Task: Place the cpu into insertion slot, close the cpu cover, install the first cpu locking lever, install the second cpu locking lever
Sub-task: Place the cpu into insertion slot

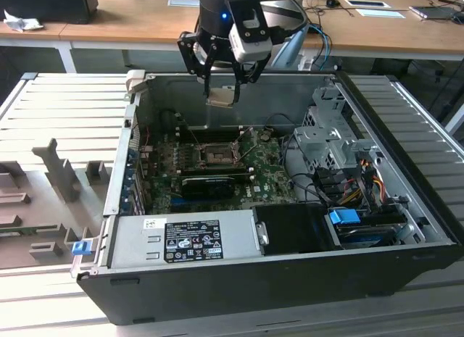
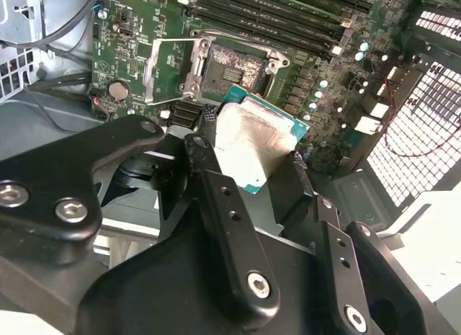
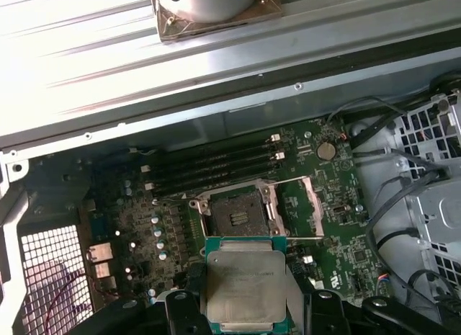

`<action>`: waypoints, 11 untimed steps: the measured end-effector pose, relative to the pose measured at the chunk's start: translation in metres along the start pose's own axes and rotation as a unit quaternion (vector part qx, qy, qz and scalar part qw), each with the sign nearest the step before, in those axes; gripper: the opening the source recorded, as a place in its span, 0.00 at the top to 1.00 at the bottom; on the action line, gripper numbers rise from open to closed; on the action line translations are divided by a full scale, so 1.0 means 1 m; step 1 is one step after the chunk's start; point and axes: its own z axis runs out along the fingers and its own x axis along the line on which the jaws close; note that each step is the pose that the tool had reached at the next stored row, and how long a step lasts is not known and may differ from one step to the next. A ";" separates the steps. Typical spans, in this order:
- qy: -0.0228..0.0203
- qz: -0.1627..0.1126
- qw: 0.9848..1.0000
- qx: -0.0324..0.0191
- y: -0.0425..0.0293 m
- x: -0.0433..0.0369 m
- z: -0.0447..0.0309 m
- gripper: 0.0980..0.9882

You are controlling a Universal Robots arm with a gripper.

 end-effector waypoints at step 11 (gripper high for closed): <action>-0.003 0.038 0.999 -0.001 0.0000 0.0000 0.0000 0.52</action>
